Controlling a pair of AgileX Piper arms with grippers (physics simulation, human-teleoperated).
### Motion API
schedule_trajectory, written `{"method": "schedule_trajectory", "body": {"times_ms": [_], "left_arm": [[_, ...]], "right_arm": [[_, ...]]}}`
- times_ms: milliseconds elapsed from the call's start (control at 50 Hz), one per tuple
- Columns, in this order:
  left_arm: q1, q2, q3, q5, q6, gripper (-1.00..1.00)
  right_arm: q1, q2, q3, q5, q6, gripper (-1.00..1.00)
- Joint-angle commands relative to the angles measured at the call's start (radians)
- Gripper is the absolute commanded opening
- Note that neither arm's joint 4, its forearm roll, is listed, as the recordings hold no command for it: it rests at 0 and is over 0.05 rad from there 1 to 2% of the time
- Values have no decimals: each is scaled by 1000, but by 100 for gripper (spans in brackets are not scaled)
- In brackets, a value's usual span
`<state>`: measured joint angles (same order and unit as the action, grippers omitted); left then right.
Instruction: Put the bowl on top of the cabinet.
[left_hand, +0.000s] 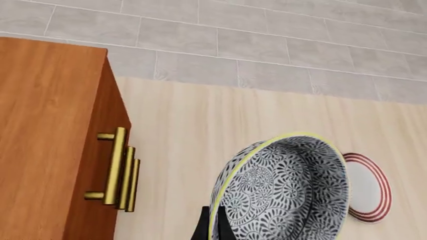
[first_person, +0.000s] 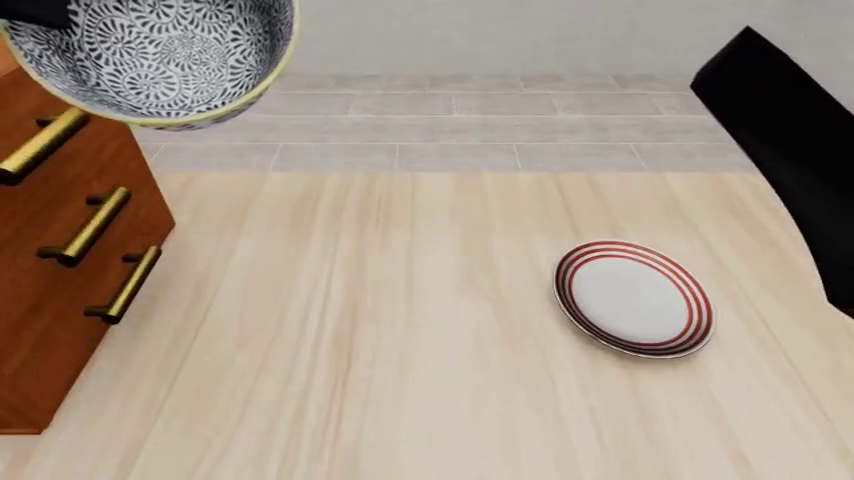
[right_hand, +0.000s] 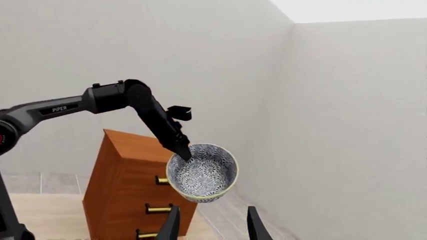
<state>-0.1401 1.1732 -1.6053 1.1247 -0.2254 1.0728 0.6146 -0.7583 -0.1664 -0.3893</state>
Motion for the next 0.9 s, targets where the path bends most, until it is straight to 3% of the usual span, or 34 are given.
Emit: {"method": "schedule_trajectory", "body": {"times_ms": [20, 560, 900], "left_arm": [[51, -5, 34, -50, -7, -100], [164, 0, 17, -98, -36, -100], [330, -15, 23, -134, -29, -100]], "right_arm": [[-4, 6, 5, -8, -8, 100], [-13, 16, 16, -16, -18, 100], [-13, 19, 18, -17, -20, 100]]}}
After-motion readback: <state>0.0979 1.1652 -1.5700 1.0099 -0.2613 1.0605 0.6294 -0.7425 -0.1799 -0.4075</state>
